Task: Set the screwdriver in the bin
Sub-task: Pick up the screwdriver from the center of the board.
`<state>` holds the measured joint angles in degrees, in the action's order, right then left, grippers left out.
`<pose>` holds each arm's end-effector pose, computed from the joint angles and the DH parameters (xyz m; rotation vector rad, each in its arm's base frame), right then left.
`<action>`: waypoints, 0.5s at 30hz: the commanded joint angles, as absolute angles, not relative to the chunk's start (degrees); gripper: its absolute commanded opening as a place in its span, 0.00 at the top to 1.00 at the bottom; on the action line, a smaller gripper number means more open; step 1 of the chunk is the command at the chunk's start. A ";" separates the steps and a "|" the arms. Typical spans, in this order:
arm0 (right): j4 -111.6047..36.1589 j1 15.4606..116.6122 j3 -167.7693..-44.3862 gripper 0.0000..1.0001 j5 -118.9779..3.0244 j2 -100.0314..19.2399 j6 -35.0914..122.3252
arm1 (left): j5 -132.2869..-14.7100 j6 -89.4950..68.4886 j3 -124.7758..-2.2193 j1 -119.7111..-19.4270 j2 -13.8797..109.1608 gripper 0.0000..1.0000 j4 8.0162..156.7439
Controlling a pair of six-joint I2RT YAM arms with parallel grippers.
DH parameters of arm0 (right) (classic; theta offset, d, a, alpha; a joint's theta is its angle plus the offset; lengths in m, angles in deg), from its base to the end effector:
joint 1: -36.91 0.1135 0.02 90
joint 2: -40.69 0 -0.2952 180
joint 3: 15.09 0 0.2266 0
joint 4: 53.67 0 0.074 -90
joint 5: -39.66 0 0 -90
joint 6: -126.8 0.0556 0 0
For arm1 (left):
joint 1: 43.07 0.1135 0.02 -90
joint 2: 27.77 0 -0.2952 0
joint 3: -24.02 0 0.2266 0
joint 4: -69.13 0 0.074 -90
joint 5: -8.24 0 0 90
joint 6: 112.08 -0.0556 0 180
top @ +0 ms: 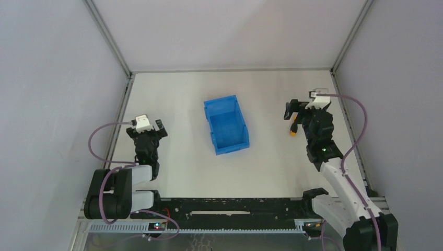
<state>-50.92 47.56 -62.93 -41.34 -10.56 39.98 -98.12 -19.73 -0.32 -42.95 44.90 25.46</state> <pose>0.1879 0.0265 0.3164 0.0090 1.6772 0.0501 0.2096 0.0161 0.2157 -0.2524 1.6335 0.2061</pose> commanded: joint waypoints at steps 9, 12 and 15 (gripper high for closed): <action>-23.36 47.87 -85.71 0.00 -40.42 -5.74 40.85 | -98.86 -21.12 -2.31 -43.25 44.48 0.00 23.67; -20.11 47.90 -90.34 0.00 -40.62 -5.88 40.79 | -98.88 -21.12 -2.32 -43.25 44.44 0.00 23.66; -17.30 47.90 -94.54 0.00 -40.45 -6.34 40.68 | -98.81 -21.12 -2.33 -43.25 44.48 0.00 23.66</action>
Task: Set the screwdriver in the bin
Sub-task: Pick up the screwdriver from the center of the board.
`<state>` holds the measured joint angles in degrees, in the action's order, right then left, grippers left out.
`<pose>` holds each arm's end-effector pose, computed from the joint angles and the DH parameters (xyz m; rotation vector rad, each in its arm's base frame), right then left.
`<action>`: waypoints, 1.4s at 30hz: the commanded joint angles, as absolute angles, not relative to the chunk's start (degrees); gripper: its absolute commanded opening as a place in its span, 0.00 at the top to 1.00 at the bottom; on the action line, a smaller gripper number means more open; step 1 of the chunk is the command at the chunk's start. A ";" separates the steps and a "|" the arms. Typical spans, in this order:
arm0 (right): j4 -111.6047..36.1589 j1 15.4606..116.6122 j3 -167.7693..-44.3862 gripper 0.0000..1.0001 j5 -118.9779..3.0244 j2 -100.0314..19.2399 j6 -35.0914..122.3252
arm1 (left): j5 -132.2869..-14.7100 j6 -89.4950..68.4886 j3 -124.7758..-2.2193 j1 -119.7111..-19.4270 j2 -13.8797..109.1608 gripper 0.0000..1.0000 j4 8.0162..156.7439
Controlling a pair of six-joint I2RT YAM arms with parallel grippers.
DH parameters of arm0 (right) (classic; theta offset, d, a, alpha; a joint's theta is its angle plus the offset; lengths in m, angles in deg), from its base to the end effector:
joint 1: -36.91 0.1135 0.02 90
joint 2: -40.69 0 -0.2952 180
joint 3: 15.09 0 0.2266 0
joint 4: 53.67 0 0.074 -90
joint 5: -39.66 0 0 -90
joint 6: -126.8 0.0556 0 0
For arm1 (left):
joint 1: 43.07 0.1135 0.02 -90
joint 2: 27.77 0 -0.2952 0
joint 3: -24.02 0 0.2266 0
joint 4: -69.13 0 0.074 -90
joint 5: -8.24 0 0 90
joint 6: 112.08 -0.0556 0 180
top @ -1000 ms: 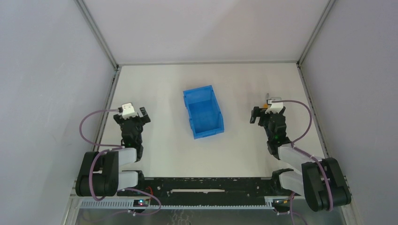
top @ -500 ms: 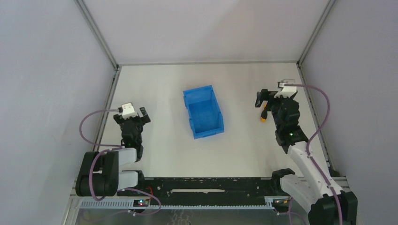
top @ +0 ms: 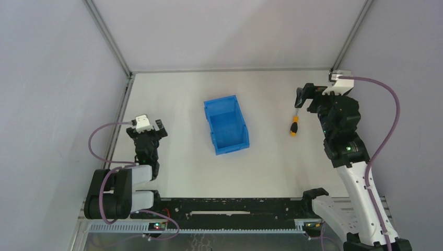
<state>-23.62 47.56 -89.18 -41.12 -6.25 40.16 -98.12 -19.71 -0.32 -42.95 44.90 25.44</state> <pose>0.1479 0.0187 0.4261 0.0209 1.6209 0.0580 0.2096 0.0161 0.2157 -0.2527 1.6331 0.2058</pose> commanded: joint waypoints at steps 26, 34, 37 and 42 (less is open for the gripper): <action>-4.99 46.59 -107.18 0.02 -38.03 -19.86 42.52 | -98.90 -21.12 -2.36 -43.25 44.48 0.00 23.67; -2.73 43.20 -107.11 0.03 -41.21 -29.69 45.08 | -98.85 -21.12 -2.32 -43.25 44.48 0.00 23.66; -2.28 42.06 -107.03 0.03 -42.00 -33.30 45.65 | -98.88 -21.12 -2.31 -43.25 44.47 0.00 23.66; -4.45 40.86 -104.33 0.03 -41.69 -38.31 45.83 | -98.84 -21.12 -2.33 -43.25 44.48 0.00 23.66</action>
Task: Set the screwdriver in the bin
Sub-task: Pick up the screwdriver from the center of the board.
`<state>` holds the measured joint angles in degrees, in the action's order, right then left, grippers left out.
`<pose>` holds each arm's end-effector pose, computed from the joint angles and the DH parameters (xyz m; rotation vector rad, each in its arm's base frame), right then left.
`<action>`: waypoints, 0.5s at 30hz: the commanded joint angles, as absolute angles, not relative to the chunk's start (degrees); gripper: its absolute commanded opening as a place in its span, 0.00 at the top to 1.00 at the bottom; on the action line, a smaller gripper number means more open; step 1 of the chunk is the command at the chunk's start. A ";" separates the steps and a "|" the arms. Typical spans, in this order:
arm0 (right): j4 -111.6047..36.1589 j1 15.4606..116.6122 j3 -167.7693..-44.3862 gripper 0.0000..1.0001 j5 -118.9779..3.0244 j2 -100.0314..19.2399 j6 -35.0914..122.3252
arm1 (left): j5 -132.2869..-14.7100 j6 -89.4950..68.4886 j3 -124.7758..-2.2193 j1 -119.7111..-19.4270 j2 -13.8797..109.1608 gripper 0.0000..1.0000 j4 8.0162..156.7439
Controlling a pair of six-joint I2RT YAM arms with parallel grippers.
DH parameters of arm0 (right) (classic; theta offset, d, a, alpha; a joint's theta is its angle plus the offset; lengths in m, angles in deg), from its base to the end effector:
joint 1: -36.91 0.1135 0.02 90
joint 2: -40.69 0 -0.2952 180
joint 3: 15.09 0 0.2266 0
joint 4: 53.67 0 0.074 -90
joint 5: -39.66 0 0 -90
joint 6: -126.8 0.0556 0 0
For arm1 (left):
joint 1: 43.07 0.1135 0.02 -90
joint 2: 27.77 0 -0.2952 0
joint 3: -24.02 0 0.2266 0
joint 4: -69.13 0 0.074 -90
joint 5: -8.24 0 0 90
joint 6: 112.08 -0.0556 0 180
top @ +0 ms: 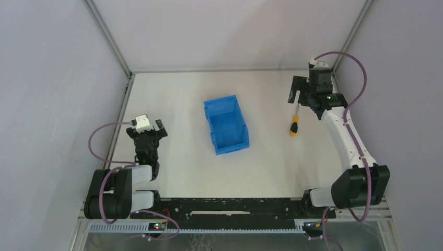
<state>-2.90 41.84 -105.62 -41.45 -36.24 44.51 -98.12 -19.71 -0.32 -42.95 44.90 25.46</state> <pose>0.2759 0.0152 0.3764 0.1389 2.2065 -0.0499 0.2096 0.0161 0.2157 -0.2527 1.6334 0.2058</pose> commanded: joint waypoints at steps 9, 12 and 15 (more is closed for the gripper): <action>-8.17 39.08 -100.14 0.04 -42.74 -50.54 46.03 | -98.89 -21.12 -2.32 -43.25 44.48 0.00 23.66; -8.77 38.71 -99.61 0.05 -42.86 -54.25 46.28 | -98.82 -21.12 -2.36 -43.25 44.48 0.00 23.66; -10.01 38.37 -98.92 0.06 -42.94 -56.90 46.63 | -98.83 -21.12 -2.32 -43.25 44.46 0.00 23.66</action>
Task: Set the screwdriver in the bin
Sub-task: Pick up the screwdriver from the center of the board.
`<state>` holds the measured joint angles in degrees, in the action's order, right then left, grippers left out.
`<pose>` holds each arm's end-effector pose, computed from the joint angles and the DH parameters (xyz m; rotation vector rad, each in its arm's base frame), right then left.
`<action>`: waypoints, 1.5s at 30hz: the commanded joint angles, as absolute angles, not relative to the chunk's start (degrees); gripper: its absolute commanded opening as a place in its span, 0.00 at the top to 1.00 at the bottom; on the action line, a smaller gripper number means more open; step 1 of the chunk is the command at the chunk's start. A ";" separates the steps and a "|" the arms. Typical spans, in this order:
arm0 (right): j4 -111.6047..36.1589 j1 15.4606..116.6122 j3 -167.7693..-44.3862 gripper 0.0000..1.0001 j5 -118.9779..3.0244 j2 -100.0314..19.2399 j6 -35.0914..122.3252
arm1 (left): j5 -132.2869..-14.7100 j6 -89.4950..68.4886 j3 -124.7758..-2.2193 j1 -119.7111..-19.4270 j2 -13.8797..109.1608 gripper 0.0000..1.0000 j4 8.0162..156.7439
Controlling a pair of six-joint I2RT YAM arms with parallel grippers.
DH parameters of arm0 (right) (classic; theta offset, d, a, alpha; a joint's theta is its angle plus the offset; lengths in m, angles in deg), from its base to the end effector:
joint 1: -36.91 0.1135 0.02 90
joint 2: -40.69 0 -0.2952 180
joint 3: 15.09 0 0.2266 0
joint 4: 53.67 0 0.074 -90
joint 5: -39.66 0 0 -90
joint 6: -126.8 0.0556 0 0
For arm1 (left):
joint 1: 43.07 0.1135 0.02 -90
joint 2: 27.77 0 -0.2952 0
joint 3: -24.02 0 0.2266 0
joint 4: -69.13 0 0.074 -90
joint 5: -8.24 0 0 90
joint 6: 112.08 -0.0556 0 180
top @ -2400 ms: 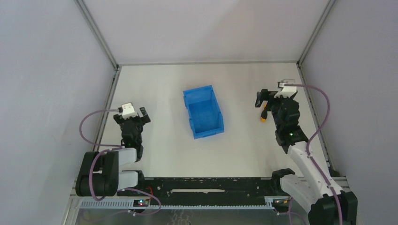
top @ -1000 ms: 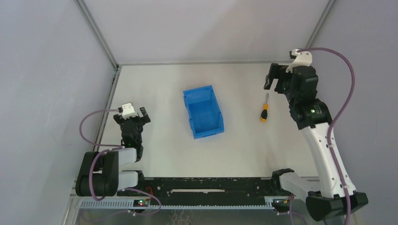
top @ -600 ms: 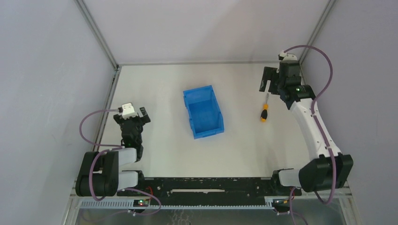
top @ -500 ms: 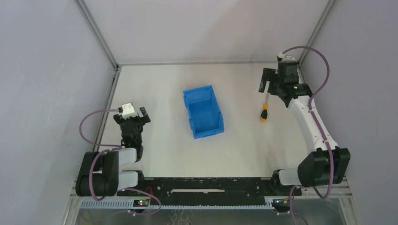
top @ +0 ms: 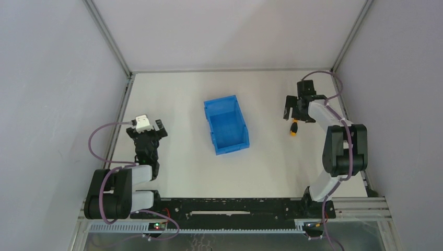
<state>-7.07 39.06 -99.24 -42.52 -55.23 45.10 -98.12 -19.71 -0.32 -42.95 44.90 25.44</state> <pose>0.3400 0.0052 0.2510 0.1881 2.5716 -0.1090 0.2096 0.0161 0.2157 -0.2527 1.6331 0.2058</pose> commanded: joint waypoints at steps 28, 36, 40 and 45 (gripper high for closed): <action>-11.04 37.26 -98.21 0.84 -47.12 -60.23 46.33 | -98.90 -21.12 -2.33 -43.25 44.48 0.00 23.66; -7.75 37.26 -99.40 0.85 -48.84 -48.90 45.28 | -98.91 -21.12 -2.31 -43.25 44.44 0.00 23.66; -4.29 37.27 -102.47 0.85 -49.72 -43.72 44.20 | -98.84 -21.12 -2.36 -43.25 44.48 0.00 23.66; -1.15 38.64 -106.68 0.86 -49.72 -36.77 42.13 | -98.85 -21.12 -2.32 -43.25 44.44 0.00 23.66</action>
